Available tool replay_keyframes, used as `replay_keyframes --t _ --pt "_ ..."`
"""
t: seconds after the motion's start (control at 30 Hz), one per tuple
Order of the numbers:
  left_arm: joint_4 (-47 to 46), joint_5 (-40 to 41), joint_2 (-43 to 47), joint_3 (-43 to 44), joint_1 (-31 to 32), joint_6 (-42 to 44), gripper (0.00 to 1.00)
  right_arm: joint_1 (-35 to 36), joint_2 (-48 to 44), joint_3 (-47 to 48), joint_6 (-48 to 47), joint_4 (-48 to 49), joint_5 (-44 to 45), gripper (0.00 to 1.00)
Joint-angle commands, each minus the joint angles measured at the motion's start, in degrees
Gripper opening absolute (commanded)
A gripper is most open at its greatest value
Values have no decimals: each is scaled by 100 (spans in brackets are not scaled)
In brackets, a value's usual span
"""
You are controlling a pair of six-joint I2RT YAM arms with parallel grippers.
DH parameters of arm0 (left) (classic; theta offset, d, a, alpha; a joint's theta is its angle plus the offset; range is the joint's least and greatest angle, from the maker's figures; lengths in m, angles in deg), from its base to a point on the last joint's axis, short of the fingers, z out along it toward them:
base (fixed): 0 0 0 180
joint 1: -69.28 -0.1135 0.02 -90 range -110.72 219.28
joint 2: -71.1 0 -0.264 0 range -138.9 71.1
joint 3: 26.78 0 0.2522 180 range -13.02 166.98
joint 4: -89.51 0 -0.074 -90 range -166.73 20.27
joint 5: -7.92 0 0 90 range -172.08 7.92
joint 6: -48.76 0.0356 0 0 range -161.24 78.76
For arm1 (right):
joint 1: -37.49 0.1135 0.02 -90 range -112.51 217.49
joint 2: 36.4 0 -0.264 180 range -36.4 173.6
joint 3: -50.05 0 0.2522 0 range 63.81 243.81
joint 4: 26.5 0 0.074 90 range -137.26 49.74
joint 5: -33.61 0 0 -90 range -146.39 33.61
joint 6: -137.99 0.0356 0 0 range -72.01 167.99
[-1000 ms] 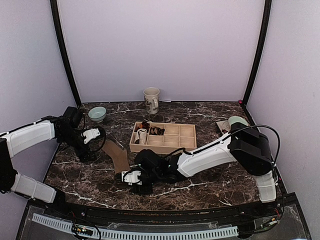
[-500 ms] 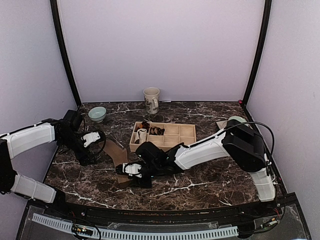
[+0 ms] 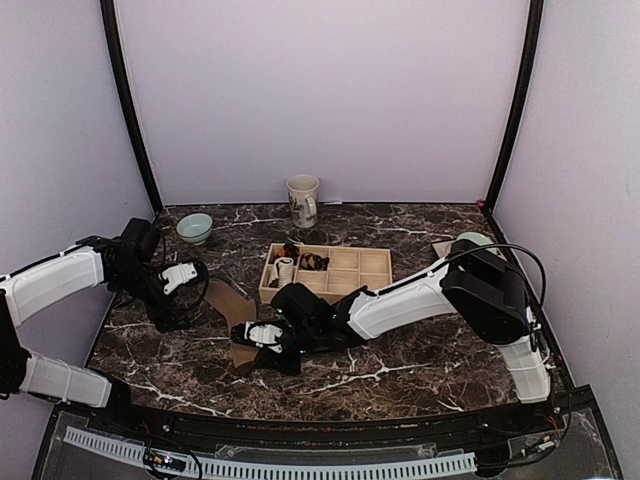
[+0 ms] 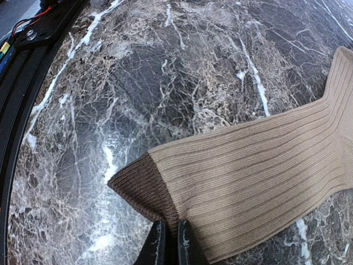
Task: Roll the socks
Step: Pick up the sock from the center of the board.
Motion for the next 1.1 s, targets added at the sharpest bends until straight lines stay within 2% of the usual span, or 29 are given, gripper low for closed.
replay_keyframes --t 0.0,0.27,0.5,0.83,0.97,1.07 --pt "229 -93 265 -112 -1 109 96 40 369 84 385 -513 -76 5" --pt "266 -267 449 -205 7 128 95 96 447 508 679 -834 -98 5" --pt "127 -673 794 -440 1 151 95 39 827 1067 1498 -1202 -752 4" --pt "291 -1250 2157 -1294 10 1390 91 -368 1476 1623 3087 -1148 -1911 5" --pt "256 -1493 2039 -1364 152 1530 87 -518 1741 1901 3557 -1362 -2118 4" --pt "34 -1326 1719 -1371 576 1369 84 -527 1828 2194 3569 -1753 -2005 3"
